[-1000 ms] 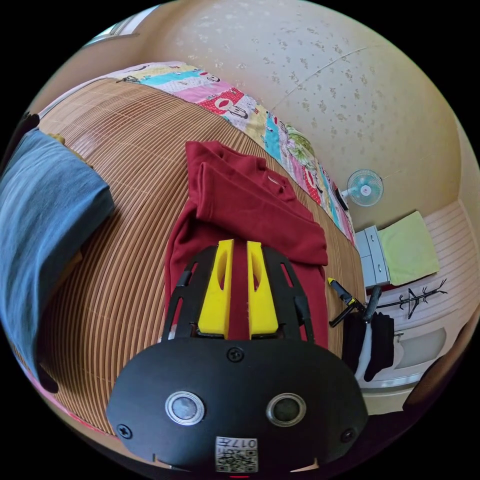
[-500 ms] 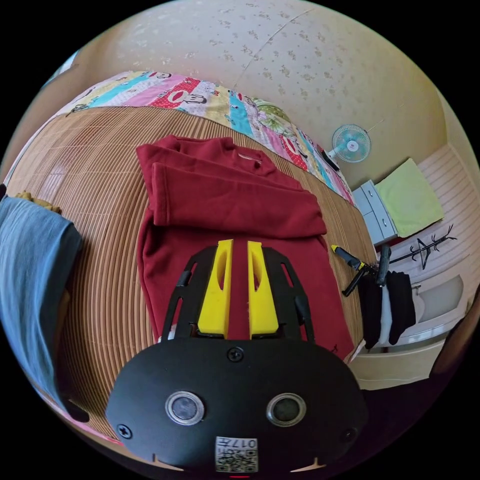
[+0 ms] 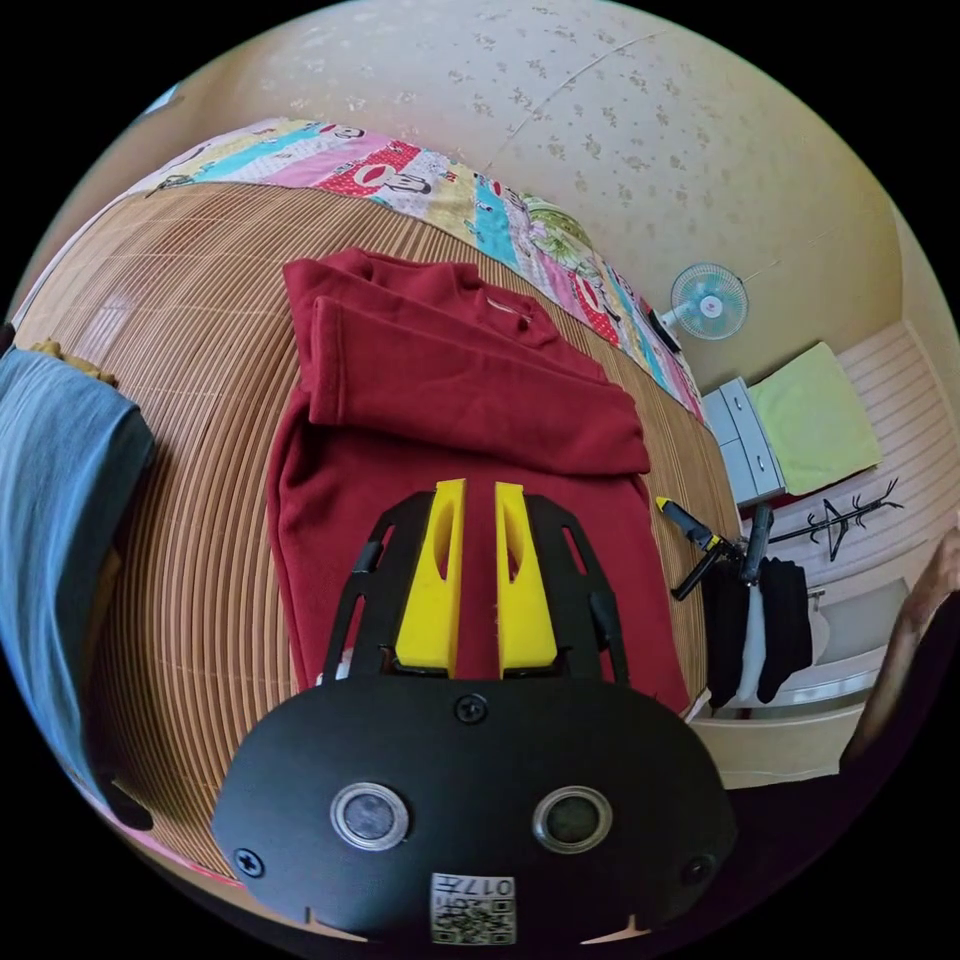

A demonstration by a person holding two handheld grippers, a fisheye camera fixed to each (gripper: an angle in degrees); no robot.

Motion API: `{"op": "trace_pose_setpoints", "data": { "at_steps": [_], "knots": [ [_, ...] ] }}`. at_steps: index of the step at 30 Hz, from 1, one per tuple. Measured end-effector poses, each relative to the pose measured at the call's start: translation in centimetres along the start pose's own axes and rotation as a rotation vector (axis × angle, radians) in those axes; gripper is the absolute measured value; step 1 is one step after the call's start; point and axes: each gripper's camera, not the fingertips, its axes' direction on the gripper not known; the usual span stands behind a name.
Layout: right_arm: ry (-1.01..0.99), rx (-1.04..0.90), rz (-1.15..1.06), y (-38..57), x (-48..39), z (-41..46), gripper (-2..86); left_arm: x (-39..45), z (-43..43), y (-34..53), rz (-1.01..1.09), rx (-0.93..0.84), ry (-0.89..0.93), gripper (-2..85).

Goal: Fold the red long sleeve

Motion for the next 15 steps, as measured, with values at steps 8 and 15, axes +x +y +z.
{"op": "trace_pose_setpoints", "data": {
  "at_steps": [8, 15],
  "knots": [
    [-0.001, -0.002, 0.002, -1.3, 0.9, 0.1, 22.5, -0.6, -0.3, 0.5, -0.012, -0.02, -0.021, 5.4],
    [-0.007, -0.011, -0.001, -3.0, 1.8, 0.5, 22.2, -1.2, -1.4, 0.9, -0.067, -0.03, -0.005, 5.5]
  ]
}}
